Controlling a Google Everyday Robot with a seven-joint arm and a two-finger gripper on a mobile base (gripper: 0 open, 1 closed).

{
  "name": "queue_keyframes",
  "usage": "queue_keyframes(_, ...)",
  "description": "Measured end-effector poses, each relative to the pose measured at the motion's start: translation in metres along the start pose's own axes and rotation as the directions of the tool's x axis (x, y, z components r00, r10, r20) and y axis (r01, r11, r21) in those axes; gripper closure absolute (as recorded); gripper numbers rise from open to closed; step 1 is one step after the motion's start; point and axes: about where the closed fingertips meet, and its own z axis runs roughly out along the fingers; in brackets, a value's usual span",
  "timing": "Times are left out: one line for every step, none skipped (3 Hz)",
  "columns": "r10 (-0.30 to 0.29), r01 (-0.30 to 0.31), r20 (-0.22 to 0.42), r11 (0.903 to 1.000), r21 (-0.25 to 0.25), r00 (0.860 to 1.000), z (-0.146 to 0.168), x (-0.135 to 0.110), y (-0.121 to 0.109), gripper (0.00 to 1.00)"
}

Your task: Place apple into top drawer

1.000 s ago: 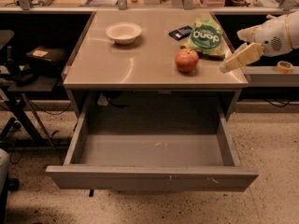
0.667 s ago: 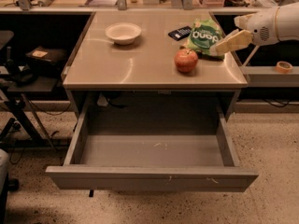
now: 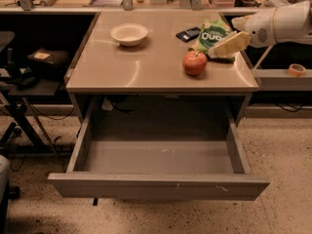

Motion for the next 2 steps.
queue_keyframes(0.037, -0.032, 0.063, 0.9957, -0.087, 0.997, 0.0401, -0.018, 0.0114, 0.0)
queue_keyframes(0.039, -0.034, 0.06, 0.9955, -0.089, 0.997, 0.0417, -0.0166, 0.0119, 0.0)
